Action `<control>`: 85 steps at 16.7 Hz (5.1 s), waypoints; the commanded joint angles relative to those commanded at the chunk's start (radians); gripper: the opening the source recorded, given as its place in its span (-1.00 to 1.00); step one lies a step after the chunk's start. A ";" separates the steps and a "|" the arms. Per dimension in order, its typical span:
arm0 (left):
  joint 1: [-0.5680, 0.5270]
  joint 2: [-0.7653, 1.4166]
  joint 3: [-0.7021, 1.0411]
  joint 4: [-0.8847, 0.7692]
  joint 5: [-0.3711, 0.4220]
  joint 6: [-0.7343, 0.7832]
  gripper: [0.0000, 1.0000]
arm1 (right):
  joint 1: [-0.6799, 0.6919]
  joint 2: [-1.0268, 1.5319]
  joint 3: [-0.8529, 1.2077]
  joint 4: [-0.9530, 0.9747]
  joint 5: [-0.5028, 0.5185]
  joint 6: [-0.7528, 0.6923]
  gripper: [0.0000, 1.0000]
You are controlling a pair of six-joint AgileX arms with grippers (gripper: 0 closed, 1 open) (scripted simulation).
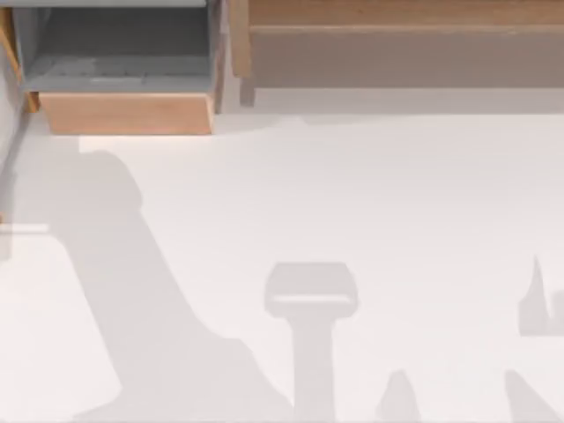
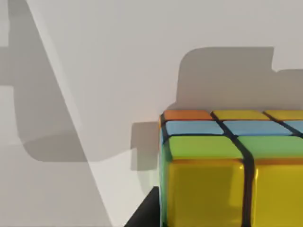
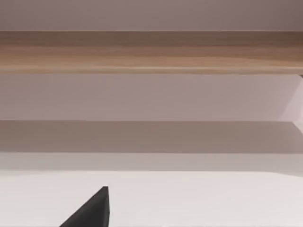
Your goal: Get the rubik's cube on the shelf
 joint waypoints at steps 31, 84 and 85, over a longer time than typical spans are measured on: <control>0.009 -0.020 0.129 -0.159 -0.032 -0.011 -1.00 | 0.000 0.000 0.000 0.000 0.000 0.000 1.00; -1.216 -0.097 -0.764 2.362 -0.924 -0.476 -1.00 | 0.000 0.000 0.000 0.000 0.000 0.000 1.00; -1.208 -0.084 -0.733 2.345 -0.919 -0.478 -1.00 | 0.000 0.000 0.000 0.000 0.000 0.000 1.00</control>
